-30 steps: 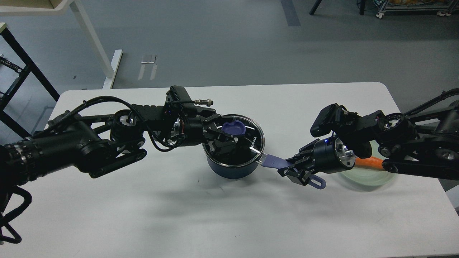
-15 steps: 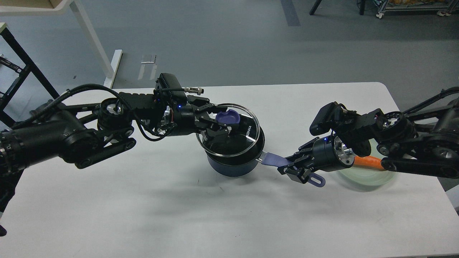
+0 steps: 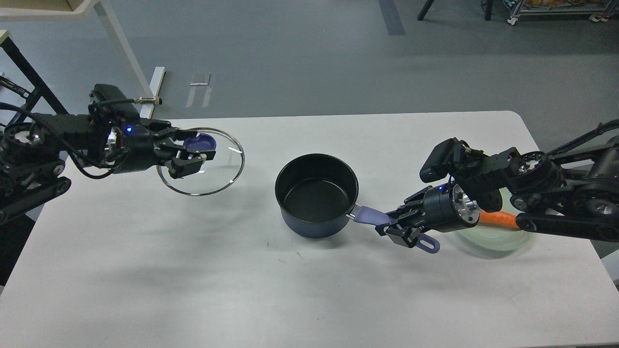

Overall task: Open pot lid
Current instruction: 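Lift the glass lid off and lower it onto the table beside the pan, then release the lid knob and the pan handle, raising both grippers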

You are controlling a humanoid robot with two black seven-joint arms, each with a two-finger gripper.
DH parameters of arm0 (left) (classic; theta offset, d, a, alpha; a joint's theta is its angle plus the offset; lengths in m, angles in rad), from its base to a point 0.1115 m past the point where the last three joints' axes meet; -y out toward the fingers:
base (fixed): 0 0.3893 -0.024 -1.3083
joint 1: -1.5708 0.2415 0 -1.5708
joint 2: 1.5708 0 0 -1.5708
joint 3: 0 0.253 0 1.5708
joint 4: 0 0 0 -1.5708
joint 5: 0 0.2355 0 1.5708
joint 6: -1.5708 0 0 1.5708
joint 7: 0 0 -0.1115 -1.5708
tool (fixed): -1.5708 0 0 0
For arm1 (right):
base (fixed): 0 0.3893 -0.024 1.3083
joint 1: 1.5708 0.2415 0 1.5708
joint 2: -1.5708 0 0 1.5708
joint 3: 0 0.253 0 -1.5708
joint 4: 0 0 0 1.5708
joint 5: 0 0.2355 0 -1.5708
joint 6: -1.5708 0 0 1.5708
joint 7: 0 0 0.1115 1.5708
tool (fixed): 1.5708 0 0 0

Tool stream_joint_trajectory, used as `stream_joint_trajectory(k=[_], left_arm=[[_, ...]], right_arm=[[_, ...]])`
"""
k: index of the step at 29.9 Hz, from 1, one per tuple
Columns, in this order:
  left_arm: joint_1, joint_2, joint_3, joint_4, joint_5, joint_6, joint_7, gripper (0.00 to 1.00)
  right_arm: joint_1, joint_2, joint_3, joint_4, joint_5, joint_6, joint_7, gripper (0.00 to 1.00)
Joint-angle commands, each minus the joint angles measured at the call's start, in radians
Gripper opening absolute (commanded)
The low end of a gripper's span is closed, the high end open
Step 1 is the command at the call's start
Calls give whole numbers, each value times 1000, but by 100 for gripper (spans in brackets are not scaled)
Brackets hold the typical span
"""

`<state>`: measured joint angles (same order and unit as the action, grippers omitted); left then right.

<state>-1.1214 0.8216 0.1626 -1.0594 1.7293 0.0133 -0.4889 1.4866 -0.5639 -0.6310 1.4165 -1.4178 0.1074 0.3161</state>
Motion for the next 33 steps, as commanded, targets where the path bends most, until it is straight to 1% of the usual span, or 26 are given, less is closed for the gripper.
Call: stream_joint_trajectory(k=[1, 6, 11, 16, 20, 21, 22, 25, 30, 32, 33], left_arm=[[75, 18, 12, 67, 0, 42, 0, 49], [155, 11, 15, 125, 0, 86, 0, 50], [210, 1, 15, 151, -2, 106, 0, 50], [239, -25, 17, 206, 0, 135, 0, 50], [249, -28, 15, 210, 0, 137, 0, 51], [249, -29, 15, 210, 0, 137, 0, 53], [249, -29, 15, 210, 0, 137, 0, 57], [244, -27, 12, 207, -2, 137, 0, 76], [241, -22, 15, 207, -40, 137, 0, 82], [239, -21, 14, 207, -42, 137, 0, 83], [236, -19, 12, 207, -42, 137, 0, 86]], right_arm=[[1, 1, 1, -1, 0, 0, 0, 23], [-2, -1, 1, -2, 0, 0, 0, 23], [-8, -1, 1, -1, 0, 0, 0, 23], [-8, -4, 1, 1, 0, 0, 0, 23], [-8, -11, 1, 1, 2, 0, 0, 23], [-8, -11, 1, 1, 2, 0, 0, 23], [-8, -11, 1, 1, 2, 0, 0, 23], [-8, -11, 1, 1, 2, -2, 0, 25], [-6, -10, 2, 1, 2, -3, 0, 28], [-6, -10, 4, 1, 2, -3, 0, 33], [-6, -10, 5, -1, 2, -5, -2, 39]])
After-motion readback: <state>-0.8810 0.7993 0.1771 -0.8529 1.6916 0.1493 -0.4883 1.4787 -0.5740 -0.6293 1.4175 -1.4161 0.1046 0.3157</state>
